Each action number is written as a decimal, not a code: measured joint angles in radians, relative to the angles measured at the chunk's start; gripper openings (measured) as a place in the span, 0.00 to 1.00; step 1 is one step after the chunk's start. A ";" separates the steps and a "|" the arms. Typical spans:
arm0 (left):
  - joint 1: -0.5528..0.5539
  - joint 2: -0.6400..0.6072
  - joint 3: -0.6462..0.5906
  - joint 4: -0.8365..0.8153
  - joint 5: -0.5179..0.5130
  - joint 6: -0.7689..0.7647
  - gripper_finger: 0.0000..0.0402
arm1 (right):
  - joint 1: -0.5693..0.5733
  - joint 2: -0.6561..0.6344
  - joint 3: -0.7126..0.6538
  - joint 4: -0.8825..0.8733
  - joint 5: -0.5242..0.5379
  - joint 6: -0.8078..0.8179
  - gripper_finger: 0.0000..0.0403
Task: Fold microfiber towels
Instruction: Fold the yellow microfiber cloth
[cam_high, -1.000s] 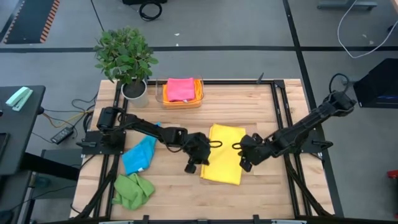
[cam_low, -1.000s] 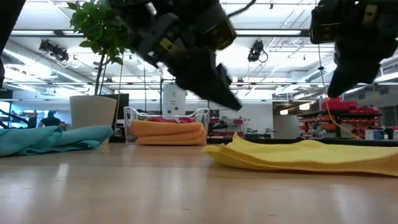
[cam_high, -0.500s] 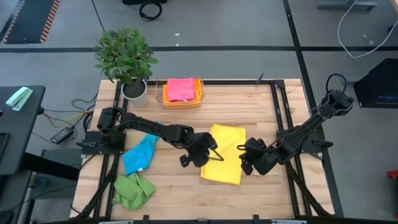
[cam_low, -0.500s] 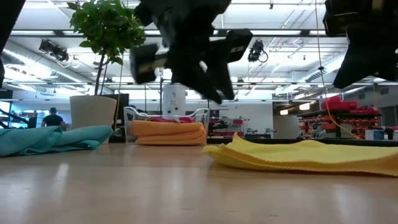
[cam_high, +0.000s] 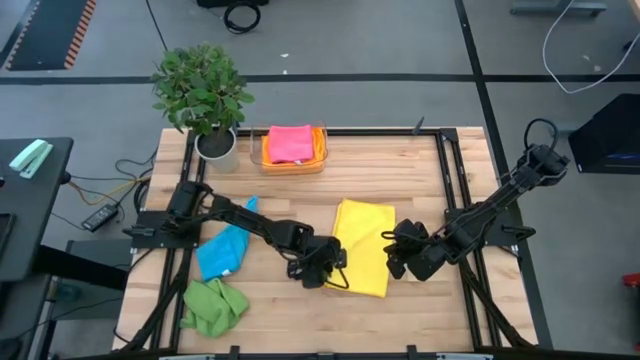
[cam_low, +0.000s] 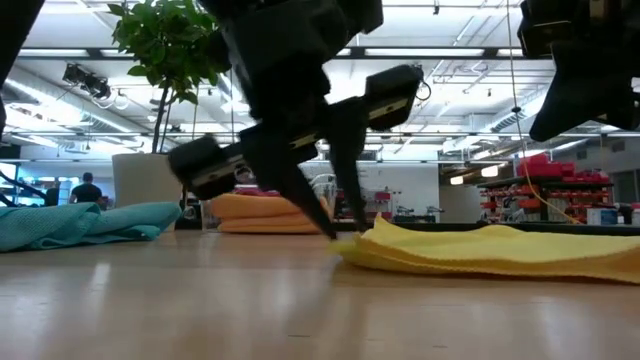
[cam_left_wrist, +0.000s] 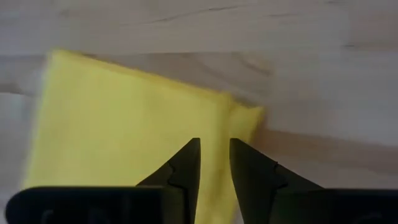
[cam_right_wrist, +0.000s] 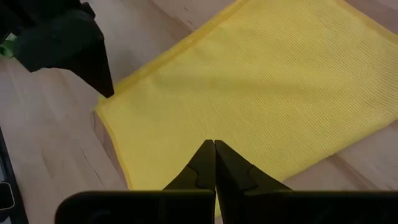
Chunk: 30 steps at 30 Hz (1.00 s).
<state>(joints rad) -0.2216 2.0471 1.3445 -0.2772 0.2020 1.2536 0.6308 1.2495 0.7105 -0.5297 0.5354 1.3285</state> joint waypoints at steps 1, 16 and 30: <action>-0.002 0.001 -0.002 -0.012 0.000 0.000 0.23 | 0.000 0.000 0.000 -0.001 0.000 0.000 0.01; -0.008 0.023 -0.001 0.040 -0.015 0.016 0.19 | 0.000 0.000 0.000 -0.003 0.006 -0.010 0.01; -0.006 0.040 -0.001 0.038 -0.015 0.003 0.02 | 0.000 0.000 0.000 -0.007 0.015 -0.019 0.01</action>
<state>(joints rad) -0.2279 2.0874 1.3434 -0.2394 0.1867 1.2567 0.6308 1.2495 0.7105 -0.5368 0.5500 1.3094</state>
